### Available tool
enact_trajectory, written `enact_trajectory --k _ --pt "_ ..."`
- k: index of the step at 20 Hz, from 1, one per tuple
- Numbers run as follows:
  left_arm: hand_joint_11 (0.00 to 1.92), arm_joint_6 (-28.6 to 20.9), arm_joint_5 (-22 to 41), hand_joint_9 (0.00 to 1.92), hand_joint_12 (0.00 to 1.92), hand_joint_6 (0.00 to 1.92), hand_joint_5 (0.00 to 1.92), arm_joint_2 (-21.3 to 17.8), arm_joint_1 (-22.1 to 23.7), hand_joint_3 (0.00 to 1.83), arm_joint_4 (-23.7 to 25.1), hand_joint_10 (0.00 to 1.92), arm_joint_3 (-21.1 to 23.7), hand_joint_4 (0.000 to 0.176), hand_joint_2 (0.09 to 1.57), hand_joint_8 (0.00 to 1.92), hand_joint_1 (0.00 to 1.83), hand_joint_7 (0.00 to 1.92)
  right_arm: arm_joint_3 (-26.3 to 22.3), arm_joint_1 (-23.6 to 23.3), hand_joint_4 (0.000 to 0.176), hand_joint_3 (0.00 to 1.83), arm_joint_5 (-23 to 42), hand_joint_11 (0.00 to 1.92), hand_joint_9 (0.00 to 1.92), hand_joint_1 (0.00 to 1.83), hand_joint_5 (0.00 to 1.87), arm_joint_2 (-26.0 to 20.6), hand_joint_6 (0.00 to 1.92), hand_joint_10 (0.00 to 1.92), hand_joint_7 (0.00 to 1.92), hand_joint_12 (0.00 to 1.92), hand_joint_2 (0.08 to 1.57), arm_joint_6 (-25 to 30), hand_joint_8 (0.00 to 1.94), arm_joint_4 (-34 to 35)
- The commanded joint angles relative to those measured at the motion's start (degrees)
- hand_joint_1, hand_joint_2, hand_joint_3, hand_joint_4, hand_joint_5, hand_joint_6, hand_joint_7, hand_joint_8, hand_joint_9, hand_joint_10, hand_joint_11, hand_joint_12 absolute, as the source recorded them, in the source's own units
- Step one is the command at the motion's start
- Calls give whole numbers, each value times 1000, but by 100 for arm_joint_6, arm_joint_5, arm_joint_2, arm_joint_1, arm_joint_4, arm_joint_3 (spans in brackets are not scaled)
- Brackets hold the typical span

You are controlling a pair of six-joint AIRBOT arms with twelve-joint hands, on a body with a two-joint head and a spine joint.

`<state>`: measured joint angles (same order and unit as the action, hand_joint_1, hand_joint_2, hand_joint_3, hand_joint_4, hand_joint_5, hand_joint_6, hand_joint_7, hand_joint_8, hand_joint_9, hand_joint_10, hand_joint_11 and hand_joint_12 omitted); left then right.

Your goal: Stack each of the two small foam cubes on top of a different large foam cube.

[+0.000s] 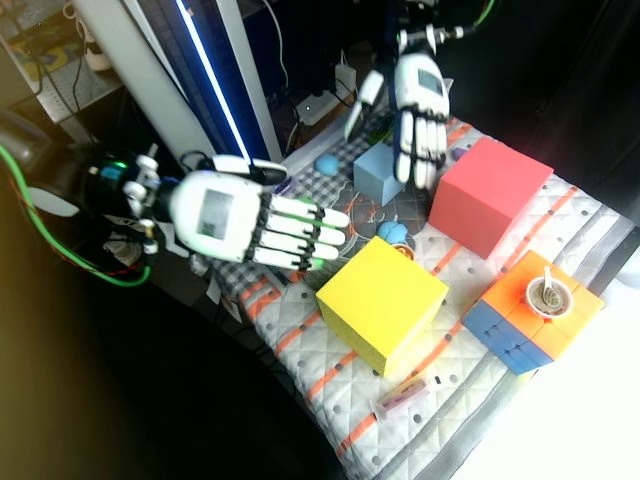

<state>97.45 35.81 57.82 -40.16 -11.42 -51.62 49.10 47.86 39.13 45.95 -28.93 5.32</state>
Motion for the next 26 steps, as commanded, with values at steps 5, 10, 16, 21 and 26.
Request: enact_trajectory --k 5,10,16,21,26 --pt "0 150 241 3 1797 48 255 299 201 0 55 1096 -149 0 1096 82 1000 300 104 -98 0 0 316 0 160 816 90 90 42 345 211 1455 1068 21 13 18" --pt "210 206 325 120 1863 1542 56 367 316 7 56 1712 -177 0 1236 1536 1235 48 142 -170 0 14 272 466 487 1120 478 131 1601 1787 691 1919 1317 21 1559 17" --pt "2 603 848 382 1730 1873 16 -167 413 3 245 1832 327 0 1409 1909 1358 323 -54 -543 0 9 489 591 457 1010 384 -184 1792 1921 550 1921 1423 21 1790 -234" --pt "31 604 1304 205 1667 1557 75 -689 509 0 492 1439 637 0 1283 1373 1265 123 -207 -876 0 0 848 536 496 1100 515 -479 1558 1862 653 1921 1350 21 1683 -395" --pt "586 604 1071 582 1850 1353 84 -802 1081 1 331 1654 459 0 1233 1322 1595 84 -18 -1486 0 11 847 791 692 1157 480 -507 1543 1903 703 1921 1328 21 1681 -392"
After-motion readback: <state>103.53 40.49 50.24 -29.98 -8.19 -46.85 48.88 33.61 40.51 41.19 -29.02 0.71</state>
